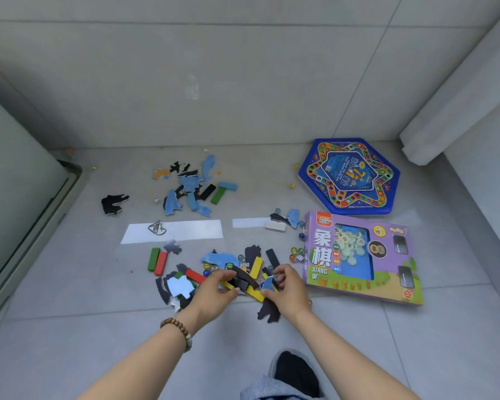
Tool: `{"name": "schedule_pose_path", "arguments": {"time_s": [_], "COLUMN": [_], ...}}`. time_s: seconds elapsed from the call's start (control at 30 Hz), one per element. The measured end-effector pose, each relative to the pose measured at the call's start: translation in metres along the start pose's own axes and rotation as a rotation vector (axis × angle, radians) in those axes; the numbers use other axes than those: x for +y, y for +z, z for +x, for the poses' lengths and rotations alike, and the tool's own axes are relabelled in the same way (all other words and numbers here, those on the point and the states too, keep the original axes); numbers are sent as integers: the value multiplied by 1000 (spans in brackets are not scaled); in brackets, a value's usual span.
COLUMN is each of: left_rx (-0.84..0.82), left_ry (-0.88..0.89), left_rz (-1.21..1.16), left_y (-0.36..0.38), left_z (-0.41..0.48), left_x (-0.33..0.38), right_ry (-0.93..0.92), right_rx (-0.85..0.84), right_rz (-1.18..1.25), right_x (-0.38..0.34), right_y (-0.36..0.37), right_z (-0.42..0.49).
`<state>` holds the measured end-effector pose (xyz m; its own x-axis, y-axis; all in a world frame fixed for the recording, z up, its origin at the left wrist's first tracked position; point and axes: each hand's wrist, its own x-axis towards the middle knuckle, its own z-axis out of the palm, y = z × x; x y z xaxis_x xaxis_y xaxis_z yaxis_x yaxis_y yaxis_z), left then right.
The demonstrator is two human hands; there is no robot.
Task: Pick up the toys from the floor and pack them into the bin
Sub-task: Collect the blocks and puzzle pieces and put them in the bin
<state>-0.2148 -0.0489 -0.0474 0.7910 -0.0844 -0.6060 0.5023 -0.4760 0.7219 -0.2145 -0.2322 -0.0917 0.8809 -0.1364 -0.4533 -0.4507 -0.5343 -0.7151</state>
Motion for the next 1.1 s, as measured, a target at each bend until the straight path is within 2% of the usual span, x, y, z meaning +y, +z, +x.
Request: {"name": "schedule_pose_path", "arguments": {"time_s": [0.33,0.47,0.5,0.57,0.63,0.7,0.83,1.0,1.1], "left_rx": [5,57,47,-62,-216,-272,-81,29,48], "left_ry": [-21,-34,-63,-184,-296,-319,-298,-291,-297], "left_rz": [-106,-213,-295,-610,-1007,-1233,-1155,-1084,-1048], "left_y": [4,3,4,4,5,1,-9,-27,-37], "left_z": [0,0,0,0,2,4,5,0,-3], "left_x": [2,6,10,20,29,33,31,7,-8], "right_ry": [86,138,165,175,112,21,-6,62,77], "right_rx": [-2,63,57,-85,-267,-275,-31,-104,-65], "right_rz": [69,299,399,550,552,488,372,174,100], "right_x": [2,-12,-18,-36,-52,-63,-52,-30,-27], "right_y": [-2,-14,-17,-20,-18,-20,-26,0,21], "right_z": [1,2,2,-3,-10,-13,-2,0,-3]}}
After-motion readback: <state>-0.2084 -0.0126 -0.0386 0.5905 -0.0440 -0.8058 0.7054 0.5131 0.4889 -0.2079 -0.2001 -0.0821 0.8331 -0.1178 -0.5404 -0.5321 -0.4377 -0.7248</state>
